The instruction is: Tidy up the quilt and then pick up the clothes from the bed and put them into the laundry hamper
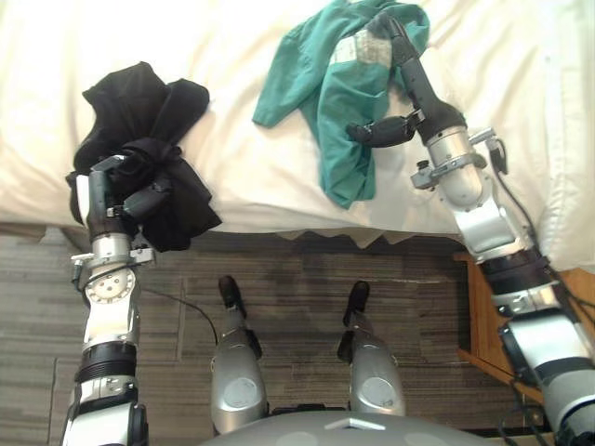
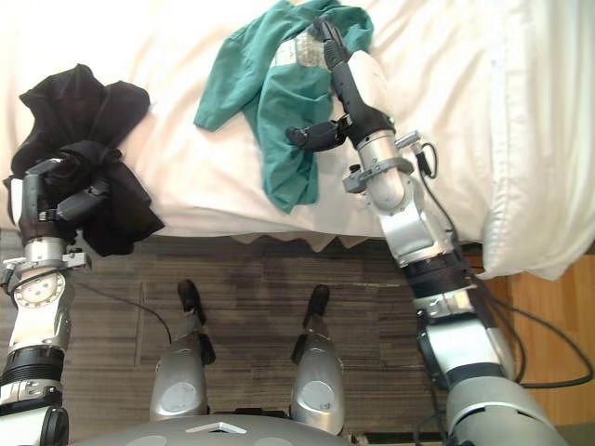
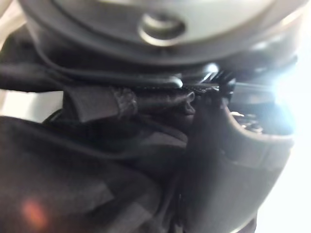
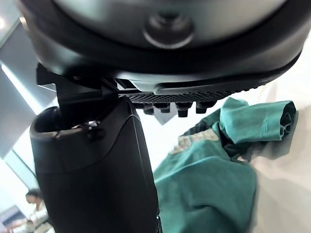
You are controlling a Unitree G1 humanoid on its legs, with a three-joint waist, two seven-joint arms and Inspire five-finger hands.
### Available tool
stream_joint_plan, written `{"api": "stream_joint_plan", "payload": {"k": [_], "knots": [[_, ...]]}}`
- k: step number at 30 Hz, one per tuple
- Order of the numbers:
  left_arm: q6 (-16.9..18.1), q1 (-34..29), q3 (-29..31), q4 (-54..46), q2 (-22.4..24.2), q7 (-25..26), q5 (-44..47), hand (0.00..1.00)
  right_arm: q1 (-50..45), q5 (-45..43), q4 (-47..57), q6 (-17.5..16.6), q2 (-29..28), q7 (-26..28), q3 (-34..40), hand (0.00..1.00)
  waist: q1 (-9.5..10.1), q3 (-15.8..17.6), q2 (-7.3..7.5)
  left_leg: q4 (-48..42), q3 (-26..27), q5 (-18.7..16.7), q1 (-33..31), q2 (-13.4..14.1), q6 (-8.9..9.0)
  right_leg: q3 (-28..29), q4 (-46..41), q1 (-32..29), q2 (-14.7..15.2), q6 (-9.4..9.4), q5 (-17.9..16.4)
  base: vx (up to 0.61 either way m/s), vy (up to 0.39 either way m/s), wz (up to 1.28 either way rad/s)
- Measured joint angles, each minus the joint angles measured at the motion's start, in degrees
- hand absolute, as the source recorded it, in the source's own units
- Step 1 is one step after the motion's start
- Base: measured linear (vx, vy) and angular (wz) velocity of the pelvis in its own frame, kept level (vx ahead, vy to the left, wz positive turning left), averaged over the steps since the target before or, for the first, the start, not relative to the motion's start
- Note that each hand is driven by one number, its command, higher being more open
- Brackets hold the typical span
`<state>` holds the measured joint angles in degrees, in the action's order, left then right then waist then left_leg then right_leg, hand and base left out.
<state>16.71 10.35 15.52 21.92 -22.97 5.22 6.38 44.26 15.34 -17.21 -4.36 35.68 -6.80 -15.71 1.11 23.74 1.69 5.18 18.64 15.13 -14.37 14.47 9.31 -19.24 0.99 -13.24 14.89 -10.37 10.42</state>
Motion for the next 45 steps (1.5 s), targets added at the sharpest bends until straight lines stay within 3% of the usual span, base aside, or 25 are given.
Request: {"api": "stream_joint_plan", "payload": {"k": [2, 3, 5, 6, 7, 9, 13, 16, 19, 25, 27, 30, 35, 42, 45], "knots": [[0.36, -1.37, -0.71, 0.01, 0.33, -0.19, 0.05, 0.0, 4.86, -0.07, -7.12, -0.01, 1.68, 0.13, -2.91, 1.0, 0.54, 0.35, -0.72, 0.01, -0.76, 0.31, -1.35, 0.0, 0.08, -0.5, -0.22, -0.92, 0.01, 0.0, 0.03, -0.06, -0.007, 0.18], [0.51, -2.12, -1.4, 0.49, 0.55, -0.37, 0.05, 0.0, 6.91, -0.43, -10.63, -0.02, 2.75, 0.39, -4.54, 0.0, 0.76, 0.57, -1.14, 0.01, -1.24, 0.47, -2.13, 0.0, 0.2, -0.87, -0.28, -1.3, 0.01, 0.0, 0.05, -0.05, -0.014, 0.15], [-0.88, -3.14, -4.26, 6.11, 0.41, -0.97, -0.03, 0.0, 10.97, -2.79, -18.26, -0.42, 4.57, 1.4, -7.78, 0.0, 1.84, 1.03, -1.89, 0.02, -1.61, 1.03, -3.44, 0.01, -0.05, -1.08, -0.71, -2.53, 0.03, 0.03, 0.07, -0.05, -0.023, 0.1], [-3.64, -3.66, -6.29, 10.85, 0.45, -1.53, -0.02, 0.0, 12.52, -4.0, -20.95, -1.61, 4.71, 1.88, -8.46, 0.0, 1.74, 1.1, -1.89, 0.02, -1.8, 1.14, -4.09, 0.0, -0.01, -1.25, -0.75, -3.02, 0.05, 0.04, 0.08, -0.04, -0.032, 0.06], [-7.03, -4.26, -8.5, 16.0, 0.57, -2.04, -0.03, 0.0, 13.6, -4.9, -22.61, -2.62, 5.01, 2.71, -8.65, 0.0, 1.56, 1.3, -1.56, 0.02, -1.97, 1.26, -4.43, 0.0, -0.1, -1.43, -0.75, -3.23, 0.04, 0.04, 0.08, -0.02, -0.028, 0.05], [-10.59, -6.34, -12.15, 20.53, 1.56, -3.39, -0.07, 0.0, 15.05, -4.93, -23.87, -3.67, 5.32, 3.63, -8.99, 0.0, 1.16, 2.13, -0.55, -0.01, -1.95, 1.29, -4.53, 0.0, -0.1, -1.46, -0.73, -3.31, 0.03, 0.06, 0.09, 0.0, -0.014, 0.02], [-11.91, -9.38, -15.59, 20.92, 6.06, -5.48, -0.2, 0.0, 13.58, -4.79, -24.57, -3.77, 7.01, 3.65, -4.9, 0.0, 2.1, 3.04, -0.53, -0.08, -2.39, 1.29, -4.42, -0.04, -0.07, -2.31, -0.72, -2.45, 0.02, 0.21, -0.03, 0.01, -0.022, 0.09], [-11.85, -9.84, -15.58, 19.58, 6.31, -5.34, -0.27, 0.0, 5.33, -5.05, -19.87, -3.83, 6.28, 3.64, 1.93, 0.0, 2.8, 3.04, -0.51, -0.2, -2.55, 1.15, -2.94, -0.17, 0.09, -2.67, -0.73, -0.65, 0.09, 0.55, -0.44, 0.05, -0.011, 0.1], [-11.84, -9.63, -14.84, 18.02, 6.67, -4.93, -0.39, 0.0, -5.73, -5.44, -13.77, -3.98, 0.66, 3.88, 8.57, 0.0, 2.04, 1.98, 0.16, -0.22, -2.28, 0.19, 0.03, -0.42, 0.31, -2.48, -0.83, 2.03, 0.4, 0.36, -1.75, 0.09, -0.007, -0.03], [-12.06, -9.81, -14.05, 18.64, 8.51, -4.9, -2.77, 0.0, -25.83, -10.14, -11.3, -4.59, -19.14, 7.49, 16.58, 0.0, -0.86, -7.92, 4.56, -0.31, 4.08, -3.58, 7.19, -0.41, 1.43, 2.71, -0.36, 4.4, 0.3, 0.3, -3.04, 0.15, -0.012, -0.41], [-12.11, -9.8, -13.3, 20.12, 8.96, -4.97, -2.83, 0.0, -30.87, -11.67, -11.89, -4.59, -24.13, 8.0, 17.55, 0.0, -1.98, -11.24, 5.13, -0.32, 7.29, -4.73, 9.97, -0.43, 1.71, 5.11, -0.13, 4.71, 0.14, 0.31, -3.04, 0.16, 0.001, -0.78], [-12.39, -9.59, -12.2, 23.61, 9.75, -5.0, -4.59, 0.0, -36.33, -13.94, -16.61, -4.35, -29.56, 8.53, 20.33, 0.0, -4.59, -14.9, 3.99, -0.3, 11.44, -6.6, 15.15, -0.41, 2.54, 7.86, 0.3, 6.59, -0.29, 0.32, -3.05, 0.12, 0.002, -0.67], [-14.67, -9.16, -10.14, 29.79, 10.95, -5.03, -4.67, 0.0, -43.25, -14.1, -21.04, -0.54, -31.11, 7.89, 25.21, 0.0, -6.17, -16.78, 1.5, -0.22, 15.82, -8.34, 20.76, -0.28, 3.69, 11.08, 0.62, 8.59, -1.05, 0.78, -3.36, 0.01, 0.001, -0.46], [-16.02, -10.37, -10.02, 34.56, 12.03, -6.42, -1.42, 0.0, -52.73, -15.78, -37.43, 5.31, -31.28, 6.25, 31.69, 0.0, -7.82, -18.9, 1.26, -0.05, 17.1, -9.36, 23.85, -0.26, 4.87, 11.86, 1.11, 10.76, -1.21, 1.08, -3.7, -0.03, -0.007, -0.11], [-16.52, -10.29, -10.08, 35.75, 12.94, -6.54, -0.96, 0.0, -55.98, -15.79, -39.65, 7.3, -31.68, 5.75, 33.59, 0.0, -8.87, -19.61, 1.29, -0.05, 16.57, -9.49, 24.04, -0.26, 4.89, 11.75, -0.18, 10.78, -1.14, 1.42, -4.49, -0.02, -0.004, 0.06]]}}
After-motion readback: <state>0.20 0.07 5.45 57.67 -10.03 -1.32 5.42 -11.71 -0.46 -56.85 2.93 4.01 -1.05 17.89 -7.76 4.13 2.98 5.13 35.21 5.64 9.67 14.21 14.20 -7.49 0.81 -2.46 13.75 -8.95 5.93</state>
